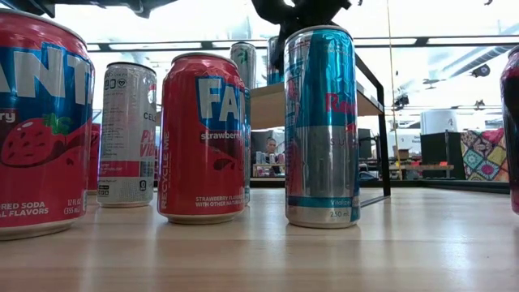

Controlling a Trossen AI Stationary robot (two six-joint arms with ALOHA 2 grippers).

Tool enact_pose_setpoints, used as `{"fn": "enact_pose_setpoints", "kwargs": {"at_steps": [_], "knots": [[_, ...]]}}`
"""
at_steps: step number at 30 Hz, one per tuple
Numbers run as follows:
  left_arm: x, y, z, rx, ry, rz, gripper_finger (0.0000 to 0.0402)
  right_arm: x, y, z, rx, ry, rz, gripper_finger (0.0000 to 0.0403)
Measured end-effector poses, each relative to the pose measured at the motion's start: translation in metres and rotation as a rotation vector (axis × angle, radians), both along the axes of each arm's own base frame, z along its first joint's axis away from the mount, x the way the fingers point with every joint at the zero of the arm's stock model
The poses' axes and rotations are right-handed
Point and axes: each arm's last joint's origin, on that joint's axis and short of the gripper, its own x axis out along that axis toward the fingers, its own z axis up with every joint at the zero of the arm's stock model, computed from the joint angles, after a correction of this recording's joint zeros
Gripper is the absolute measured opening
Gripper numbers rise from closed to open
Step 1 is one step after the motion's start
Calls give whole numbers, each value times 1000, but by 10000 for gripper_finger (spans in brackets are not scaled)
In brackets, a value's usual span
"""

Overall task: Place canned beverage on shelf
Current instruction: Put the silver/blue soda can on the shelf

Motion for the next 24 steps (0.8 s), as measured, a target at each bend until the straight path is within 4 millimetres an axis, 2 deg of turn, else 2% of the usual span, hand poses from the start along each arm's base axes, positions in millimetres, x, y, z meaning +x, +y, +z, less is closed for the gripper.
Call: {"fn": "enact_pose_setpoints", "kwargs": {"at_steps": [16, 24], "knots": [[0, 0, 0, 2, 0, 0, 0, -2, -10, -2, 1, 34, -29, 9], [0, 0, 0, 11, 2, 2, 0, -2, -7, -3, 22, 17, -29, 9]]}}
